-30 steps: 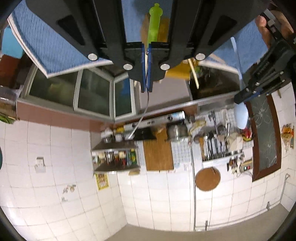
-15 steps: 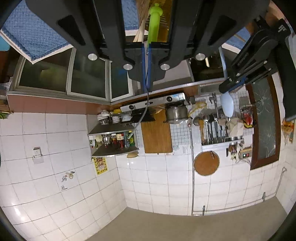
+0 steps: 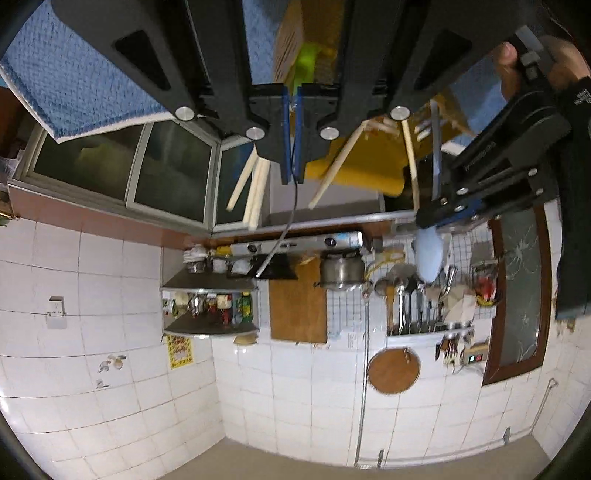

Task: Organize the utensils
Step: 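Open both grippers to drop the spoon and fork into the yellow holder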

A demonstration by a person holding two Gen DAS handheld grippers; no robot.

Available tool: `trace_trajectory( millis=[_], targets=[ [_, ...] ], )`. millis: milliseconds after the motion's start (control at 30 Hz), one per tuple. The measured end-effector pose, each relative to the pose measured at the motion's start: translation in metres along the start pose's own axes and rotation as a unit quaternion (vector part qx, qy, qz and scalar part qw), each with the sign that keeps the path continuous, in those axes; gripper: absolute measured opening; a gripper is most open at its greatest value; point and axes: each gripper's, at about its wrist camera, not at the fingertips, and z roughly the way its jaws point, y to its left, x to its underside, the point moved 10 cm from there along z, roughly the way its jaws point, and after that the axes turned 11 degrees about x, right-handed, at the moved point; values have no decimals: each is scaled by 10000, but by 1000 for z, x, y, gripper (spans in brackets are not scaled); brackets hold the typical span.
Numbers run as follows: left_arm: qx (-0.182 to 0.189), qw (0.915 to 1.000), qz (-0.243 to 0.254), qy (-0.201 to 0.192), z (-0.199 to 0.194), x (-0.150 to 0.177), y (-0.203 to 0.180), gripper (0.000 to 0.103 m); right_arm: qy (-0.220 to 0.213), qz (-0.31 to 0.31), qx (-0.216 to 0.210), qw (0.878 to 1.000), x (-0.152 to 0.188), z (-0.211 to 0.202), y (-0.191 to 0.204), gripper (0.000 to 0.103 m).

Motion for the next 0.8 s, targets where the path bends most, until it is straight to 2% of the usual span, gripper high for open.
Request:
trace_trajectory(
  millis=[67, 300, 367, 433, 500, 533, 567, 600, 700, 733, 767, 800],
  targets=[
    [-74, 9998, 45, 174, 0, 6, -1, 3, 55, -95, 20, 9999, 7, -1, 2, 2],
    [83, 9978, -206, 626, -9, 20, -1, 4, 423, -16, -84, 9991, 28, -6, 1, 2],
    [111, 9971, -247, 714, -14, 20, -2, 7, 644, 17, -185, 9978, 35, -6, 2, 6],
    [125, 9957, -301, 865, -19, 22, -3, 15, 804, 45, -200, 9965, 38, -7, 1, 6],
    [175, 9947, -347, 956, -26, 21, -5, 28, 917, 76, -210, 9955, 38, -11, 0, 6],
    [159, 9948, -332, 951, -30, 19, -5, 30, 972, 103, -230, 9949, 37, -15, -2, 6],
    [124, 9950, -311, 941, -35, 16, -6, 39, 1006, 130, -249, 9945, 35, -18, -3, 6],
    [55, 9952, -319, 921, -43, 13, -5, 54, 1049, 160, -261, 9940, 33, -21, -5, 6],
    [37, 9957, -452, 803, -62, 4, -4, 64, 1117, 198, -224, 9933, 25, -32, -11, 7],
    [61, 9954, -507, 809, -66, 3, -3, 65, 1078, 242, -232, 9936, 21, -38, -13, 20],
    [89, 9949, -601, 801, -72, 1, -1, 66, 1043, 280, -218, 9939, 17, -42, -15, 43],
    [80, 9945, -683, 791, -78, -1, 2, 71, 985, 352, -195, 9943, 11, -47, -18, 52]
  ],
)
